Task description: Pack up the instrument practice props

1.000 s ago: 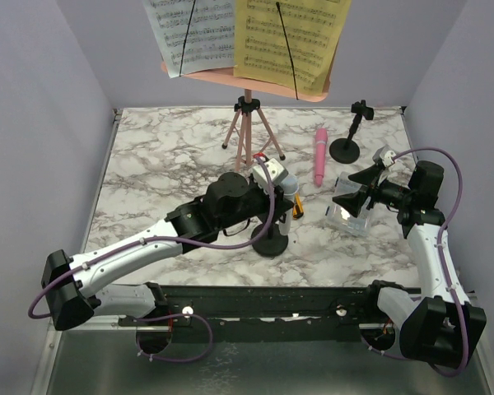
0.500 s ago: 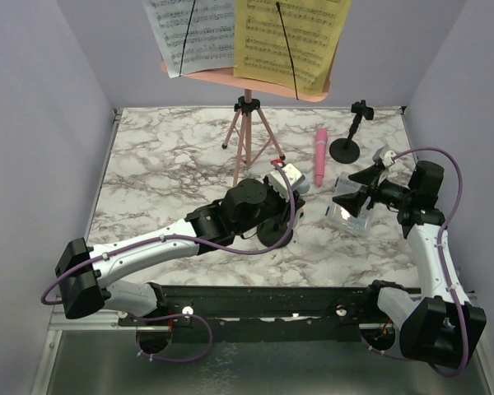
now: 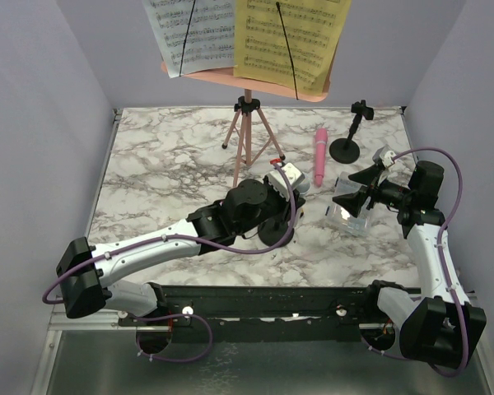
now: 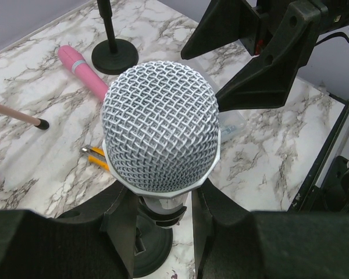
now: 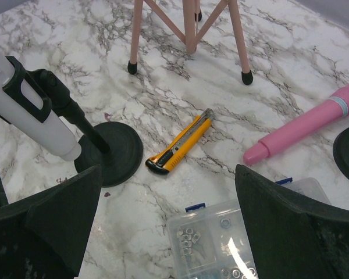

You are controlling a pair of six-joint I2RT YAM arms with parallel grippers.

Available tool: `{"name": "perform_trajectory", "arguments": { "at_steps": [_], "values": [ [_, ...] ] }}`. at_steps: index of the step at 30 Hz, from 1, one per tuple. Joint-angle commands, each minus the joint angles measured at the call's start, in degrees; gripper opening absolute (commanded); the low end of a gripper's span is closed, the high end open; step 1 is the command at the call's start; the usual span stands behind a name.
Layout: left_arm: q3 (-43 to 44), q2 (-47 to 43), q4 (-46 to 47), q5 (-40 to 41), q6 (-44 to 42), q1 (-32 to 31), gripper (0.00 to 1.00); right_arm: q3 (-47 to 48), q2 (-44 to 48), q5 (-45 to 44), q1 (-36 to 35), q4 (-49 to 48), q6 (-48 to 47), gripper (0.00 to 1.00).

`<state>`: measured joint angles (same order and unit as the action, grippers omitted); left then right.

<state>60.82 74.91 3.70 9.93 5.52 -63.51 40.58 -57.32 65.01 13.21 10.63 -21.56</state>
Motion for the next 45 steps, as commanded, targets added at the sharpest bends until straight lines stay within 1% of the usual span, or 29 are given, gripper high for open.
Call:
{"name": "perform_trajectory", "arguments": {
  "at_steps": [1, 8, 17, 23, 30, 34, 38, 42, 45],
  "values": [
    [-0.51, -2.15, 5.53, 2.01, 0.37, -0.48, 0.36, -0.36, 0.50, 0.12, 0.26, 1.59, -0.91, 0.99],
    [-2.21, -4.04, 5.53, 2.11, 1.21, -0.48, 0.56, -0.42, 0.20, -0.02, 0.23, 1.59, -0.94, 1.00],
    [-4.85, -7.69, 4.59, 1.68, 1.52, -0.48, 0.76, -0.56, -0.24, -0.28, 0.23, 1.41, -0.96, 1.00],
    [-8.81, -12.71, 4.24, 2.14, 2.78, -0.48, 0.86, -0.67, -0.30, -0.50, 0.26, 1.49, -1.20, 0.99],
    [-14.99, -19.11, 4.29, 3.90, 6.54, -0.39, 0.98, -0.71, -0.42, -0.32, 0.26, 1.59, -1.46, 1.00],
    [-18.42, -21.58, 4.47, 4.64, 8.85, -0.39, 0.99, -0.74, -0.26, 0.58, 0.23, 2.04, -2.19, 1.00],
    [-21.33, -22.82, 4.64, 4.50, 9.75, -0.39, 0.99, -0.51, 0.14, 4.15, 0.24, 3.63, -4.21, 1.00],
    [-24.23, -23.16, 5.12, 2.94, 7.56, -0.39, 0.99, 0.11, 0.44, 10.18, 0.23, 7.64, -9.25, 1.00],
    [-26.03, -23.23, 5.81, -0.21, 3.26, -0.37, 0.99, 0.66, 0.54, 16.52, 0.24, 13.29, -15.69, 1.00]
  ]
}}
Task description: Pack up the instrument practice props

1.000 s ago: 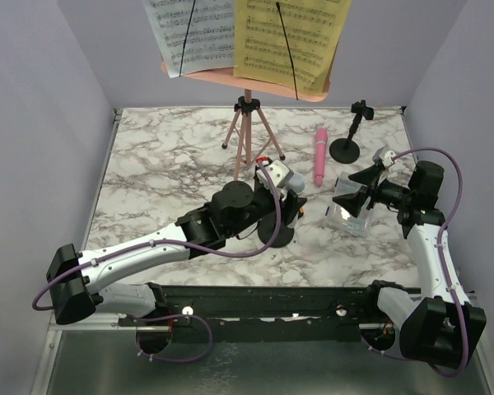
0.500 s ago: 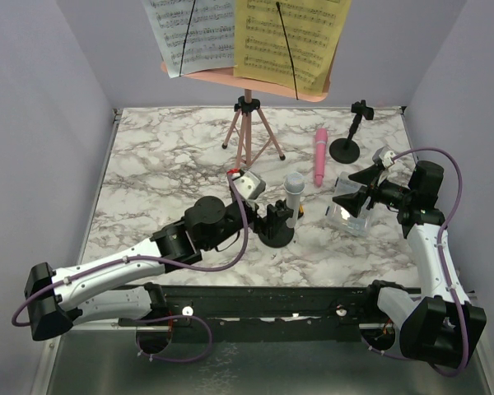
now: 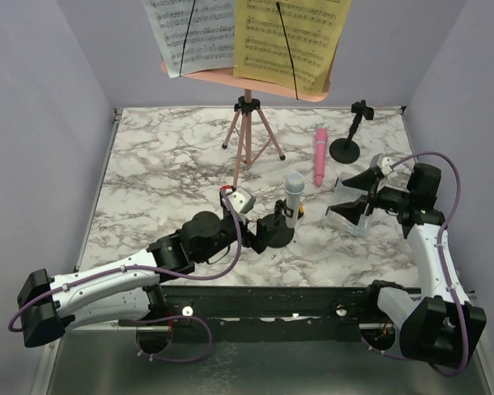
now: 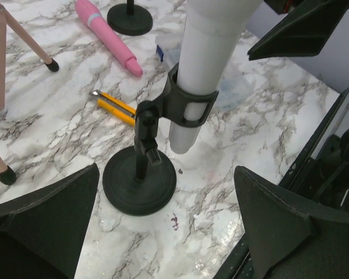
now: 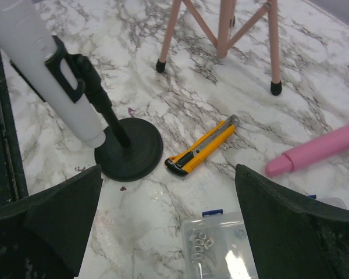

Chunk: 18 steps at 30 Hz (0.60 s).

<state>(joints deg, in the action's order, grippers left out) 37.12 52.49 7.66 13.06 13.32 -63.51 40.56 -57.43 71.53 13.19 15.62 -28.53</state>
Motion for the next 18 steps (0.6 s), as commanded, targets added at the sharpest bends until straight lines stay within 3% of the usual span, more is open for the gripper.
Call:
{"name": "perform_trajectory", "arguments": {
  "at_steps": [1, 4, 11, 18],
  "values": [
    [-2.99, -0.85, 1.83, -4.66, -7.07, -0.39, 0.99, 1.12, 0.61, 12.20, 0.26, 11.23, -12.74, 1.00],
    [-4.30, -1.24, 1.92, -6.54, -12.46, -0.38, 0.99, 1.90, 0.33, 18.03, 0.32, 19.67, -22.67, 1.00],
    [-6.22, -1.42, 5.79, -8.55, -19.25, 1.98, 0.99, 3.38, -2.33, 20.68, -0.17, 23.52, -29.21, 1.00],
    [-8.25, 0.96, 14.33, -24.40, -17.40, 14.71, 0.99, 13.41, -10.58, 20.18, -5.59, 38.92, -44.12, 1.00]
  ]
}}
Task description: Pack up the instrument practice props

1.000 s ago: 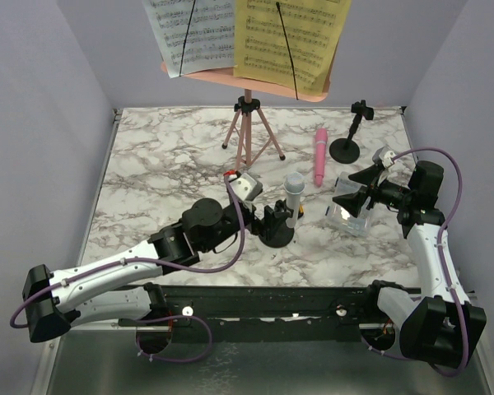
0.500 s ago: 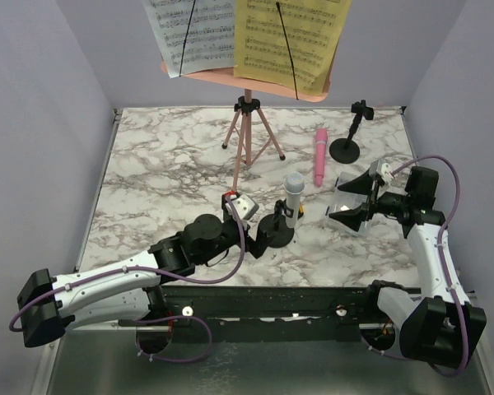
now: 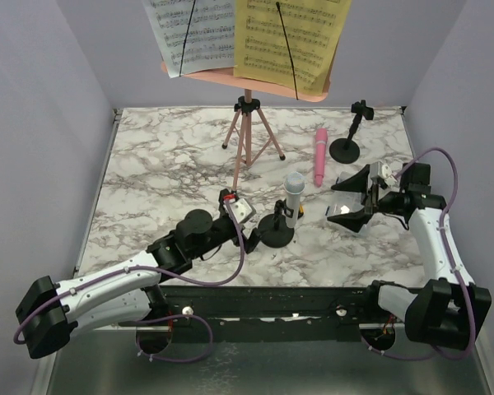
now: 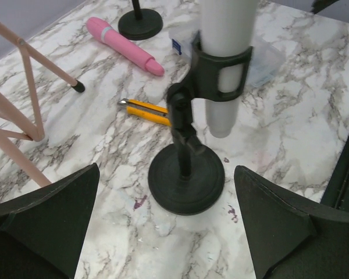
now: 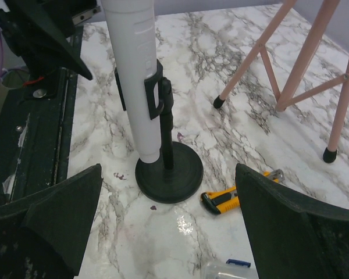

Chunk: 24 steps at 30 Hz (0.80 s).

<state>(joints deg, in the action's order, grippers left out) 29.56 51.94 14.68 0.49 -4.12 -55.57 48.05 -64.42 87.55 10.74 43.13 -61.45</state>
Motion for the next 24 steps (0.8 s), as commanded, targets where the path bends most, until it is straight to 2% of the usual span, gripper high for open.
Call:
{"name": "perform_trajectory", "arguments": {
  "at_steps": [1, 6, 14, 24],
  "values": [
    [-0.47, 2.35, 8.31, -13.61, 0.48, 8.25, 0.99, 7.73, -4.96, 3.61, -4.37, 13.26, -12.54, 1.00],
    [3.39, 8.71, 9.23, -21.27, 1.22, 11.90, 0.99, 13.88, -9.81, 2.07, -10.67, 13.00, -10.88, 1.00],
    [8.15, 16.54, 9.32, -26.77, -2.13, 13.27, 0.99, 14.73, -12.12, -4.30, -23.06, -3.15, 6.17, 0.99],
    [9.99, 22.65, 12.83, -33.17, -2.15, 14.64, 0.98, 19.47, -17.19, -3.92, -28.88, 2.36, 3.71, 0.93]
  ]
}}
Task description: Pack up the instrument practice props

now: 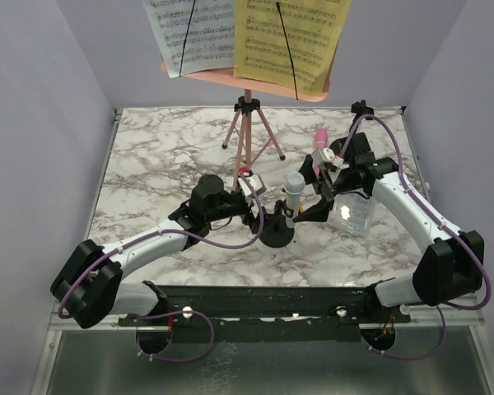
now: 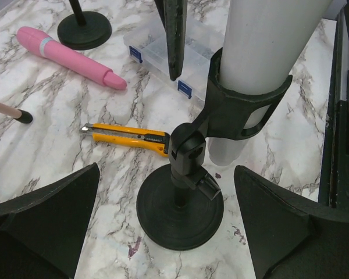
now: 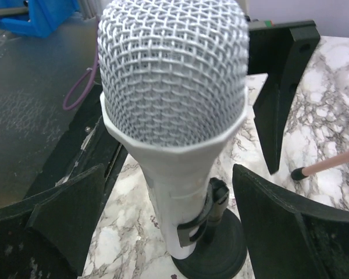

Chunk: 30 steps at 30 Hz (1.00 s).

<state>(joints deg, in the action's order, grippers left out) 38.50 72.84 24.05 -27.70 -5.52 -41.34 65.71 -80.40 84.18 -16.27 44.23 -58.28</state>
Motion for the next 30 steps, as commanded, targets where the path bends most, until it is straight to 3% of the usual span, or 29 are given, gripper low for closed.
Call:
{"name": "perform_trajectory", "arguments": {
  "at_steps": [1, 10, 24, 30],
  "values": [
    [1.13, 2.14, 3.89, -5.34, -0.65, 0.45, 0.98, 1.94, -1.46, -0.45, -1.96, 1.32, 0.54, 0.91],
    [3.31, 6.45, 6.09, -9.41, 0.76, 0.51, 0.94, 1.76, -2.26, -0.36, -2.01, 1.52, -0.60, 0.77],
    [5.00, 10.98, 6.69, -12.50, 3.17, 0.57, 0.70, 0.65, -2.29, -0.33, -2.01, 1.54, -1.75, 0.64],
    [5.25, 11.13, 6.62, -12.34, 3.33, 0.56, 0.66, 0.23, -2.26, -0.51, -2.05, 1.46, -1.84, 0.60]
  ]
}}
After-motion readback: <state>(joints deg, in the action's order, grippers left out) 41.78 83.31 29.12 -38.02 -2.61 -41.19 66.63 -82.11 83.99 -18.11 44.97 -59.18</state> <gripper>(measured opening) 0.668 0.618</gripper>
